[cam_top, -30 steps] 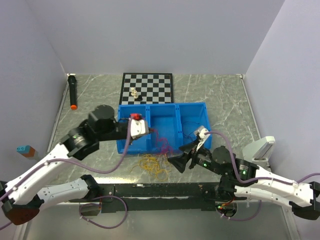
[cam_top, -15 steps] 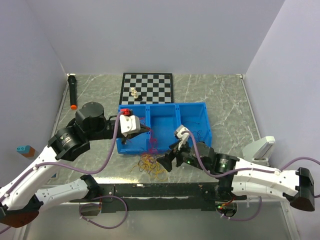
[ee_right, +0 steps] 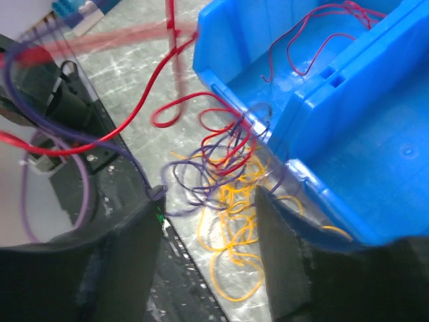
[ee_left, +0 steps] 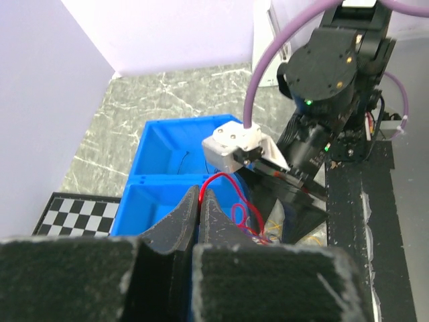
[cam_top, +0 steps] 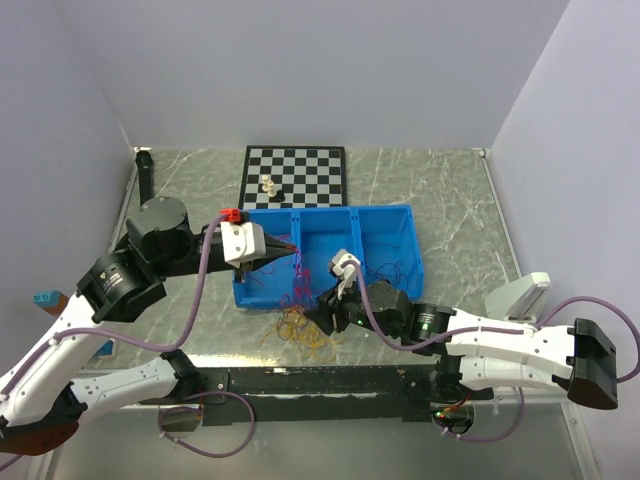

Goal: Untangle the cables

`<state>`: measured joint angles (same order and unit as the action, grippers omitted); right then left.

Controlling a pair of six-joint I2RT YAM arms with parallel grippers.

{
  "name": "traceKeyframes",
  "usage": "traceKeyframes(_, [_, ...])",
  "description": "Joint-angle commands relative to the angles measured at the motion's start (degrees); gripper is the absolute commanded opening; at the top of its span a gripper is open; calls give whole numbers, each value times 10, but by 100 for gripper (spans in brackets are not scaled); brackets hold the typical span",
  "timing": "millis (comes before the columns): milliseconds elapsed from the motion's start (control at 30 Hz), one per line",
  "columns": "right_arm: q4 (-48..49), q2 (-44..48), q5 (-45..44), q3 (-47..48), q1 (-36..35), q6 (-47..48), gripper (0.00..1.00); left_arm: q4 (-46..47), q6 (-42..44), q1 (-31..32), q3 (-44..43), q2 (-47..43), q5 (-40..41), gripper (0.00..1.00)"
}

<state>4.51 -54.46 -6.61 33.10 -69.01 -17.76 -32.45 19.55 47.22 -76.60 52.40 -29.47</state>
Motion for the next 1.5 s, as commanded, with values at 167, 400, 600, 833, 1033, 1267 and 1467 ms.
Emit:
traceKeyframes(167, [37,-12,-25,11,-2,-39,20,9,-20,-6,-63,11,-15,1])
traceKeyframes(400, [37,-5,-38,-36,-2,-85,0,-3,-15,-6,-145,27,-2,1])
traceKeyframes(600, [32,6,-33,-104,-6,-139,0,10,9,-8,-206,35,41,1])
traceKeyframes(833, [13,13,-61,-162,-40,-203,0,115,65,-7,-228,30,135,1])
traceKeyframes(1033, [23,0,-75,-184,-59,-227,0,126,33,-7,-301,54,122,1])
traceKeyframes(1267, [-27,123,-111,-114,-75,-128,69,91,13,-7,-302,48,94,3])
traceKeyframes(1467, [40,152,-100,-60,-75,-43,82,86,9,-8,-292,45,76,2])
